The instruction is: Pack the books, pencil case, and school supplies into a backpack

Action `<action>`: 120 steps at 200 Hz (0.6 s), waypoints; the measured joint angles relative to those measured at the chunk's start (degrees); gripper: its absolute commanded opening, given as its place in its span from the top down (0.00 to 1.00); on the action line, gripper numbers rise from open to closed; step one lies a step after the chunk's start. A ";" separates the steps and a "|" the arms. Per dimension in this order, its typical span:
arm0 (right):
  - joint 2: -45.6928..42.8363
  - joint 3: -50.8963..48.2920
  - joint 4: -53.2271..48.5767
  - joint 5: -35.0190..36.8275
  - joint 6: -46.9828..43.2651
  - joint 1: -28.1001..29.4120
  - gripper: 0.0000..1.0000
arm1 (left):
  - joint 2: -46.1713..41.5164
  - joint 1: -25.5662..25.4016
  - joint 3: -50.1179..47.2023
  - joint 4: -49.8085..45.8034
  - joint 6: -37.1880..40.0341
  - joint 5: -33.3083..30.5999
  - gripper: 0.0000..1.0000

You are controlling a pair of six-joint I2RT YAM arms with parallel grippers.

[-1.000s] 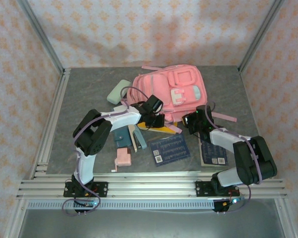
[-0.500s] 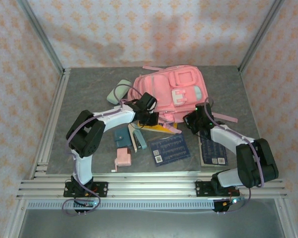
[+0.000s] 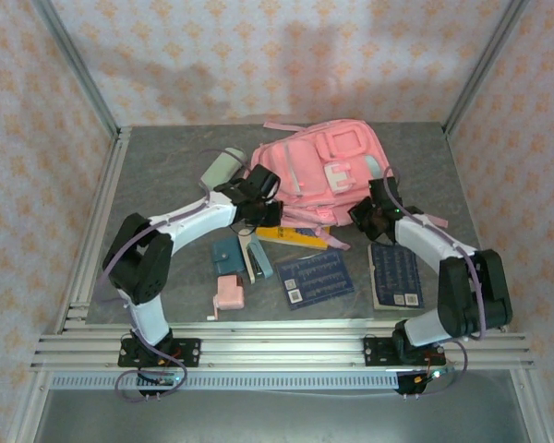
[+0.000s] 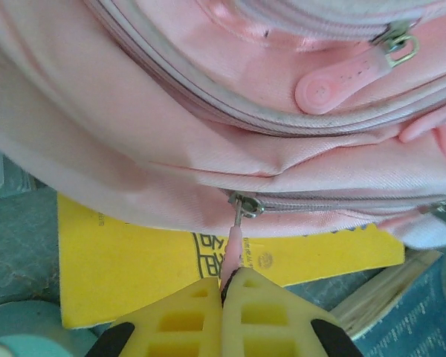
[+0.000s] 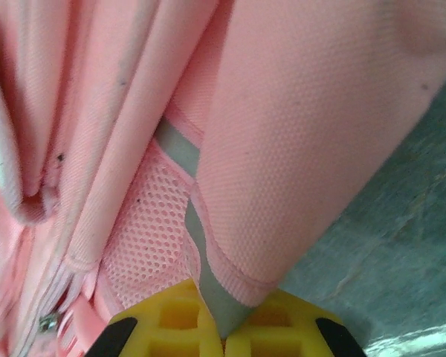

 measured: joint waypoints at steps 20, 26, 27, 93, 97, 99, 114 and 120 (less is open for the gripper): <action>1.97 2.08 -1.68 -0.31 -0.76 -2.03 0.74 | -1.42 0.00 0.81 -0.98 0.98 -0.50 1.00; 2.51 2.84 -2.19 -0.37 -0.98 -2.56 0.61 | -1.51 0.00 1.36 -1.40 1.36 -0.46 1.00; 2.67 3.06 -2.34 -0.39 -1.16 -2.67 0.59 | -1.51 0.00 1.51 -1.53 1.46 -0.44 1.00; -1.86 9.51 -7.56 -0.81 2.10 -4.85 0.44 | -1.51 -4.61 10.32 -7.89 3.98 -2.95 1.00; -2.64 9.33 -7.69 -1.07 3.67 -4.68 0.46 | -1.51 -5.09 10.64 -8.11 4.00 -3.06 1.00; -3.13 9.25 -7.87 -1.38 3.78 -4.63 0.47 | -1.51 -5.35 10.82 -8.26 4.00 -3.06 1.00; -6.80 7.76 -7.89 -2.69 8.28 -2.99 0.53 | -1.62 -6.88 11.15 -8.52 4.39 -3.48 1.00; -8.13 7.06 -7.96 -3.08 10.32 -1.88 0.54 | -1.68 -7.45 11.15 -8.79 4.48 -3.56 1.00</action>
